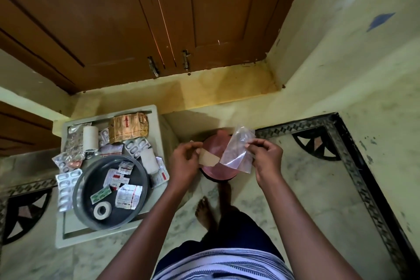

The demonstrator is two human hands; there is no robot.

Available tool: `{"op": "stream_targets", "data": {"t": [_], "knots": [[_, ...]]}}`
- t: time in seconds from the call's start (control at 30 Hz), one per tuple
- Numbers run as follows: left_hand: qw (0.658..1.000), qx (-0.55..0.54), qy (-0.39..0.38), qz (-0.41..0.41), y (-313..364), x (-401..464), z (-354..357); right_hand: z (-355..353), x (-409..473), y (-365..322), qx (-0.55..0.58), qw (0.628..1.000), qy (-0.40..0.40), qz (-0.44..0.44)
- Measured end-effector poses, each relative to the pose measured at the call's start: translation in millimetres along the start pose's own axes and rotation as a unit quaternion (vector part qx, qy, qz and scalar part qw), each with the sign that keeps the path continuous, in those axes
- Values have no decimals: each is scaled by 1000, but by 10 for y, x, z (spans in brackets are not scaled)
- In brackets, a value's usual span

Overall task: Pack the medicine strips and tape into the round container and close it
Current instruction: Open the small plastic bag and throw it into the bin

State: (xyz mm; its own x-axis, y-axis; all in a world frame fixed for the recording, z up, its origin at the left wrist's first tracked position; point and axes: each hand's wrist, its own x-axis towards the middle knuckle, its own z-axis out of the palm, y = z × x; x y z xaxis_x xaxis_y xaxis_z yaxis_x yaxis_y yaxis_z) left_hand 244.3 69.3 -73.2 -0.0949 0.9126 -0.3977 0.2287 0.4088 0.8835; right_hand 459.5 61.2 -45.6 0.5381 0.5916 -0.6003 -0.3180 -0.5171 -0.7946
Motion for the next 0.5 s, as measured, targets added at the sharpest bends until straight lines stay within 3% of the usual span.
{"op": "stream_targets", "data": {"t": [0.37,0.5], "knots": [[994,16,24,-110,-535,-121,457,-344,254,703,-97,992,54,51],[981,21,31,-189,-820,2,627,-374,465,1049,-136,985,53,91]]}}
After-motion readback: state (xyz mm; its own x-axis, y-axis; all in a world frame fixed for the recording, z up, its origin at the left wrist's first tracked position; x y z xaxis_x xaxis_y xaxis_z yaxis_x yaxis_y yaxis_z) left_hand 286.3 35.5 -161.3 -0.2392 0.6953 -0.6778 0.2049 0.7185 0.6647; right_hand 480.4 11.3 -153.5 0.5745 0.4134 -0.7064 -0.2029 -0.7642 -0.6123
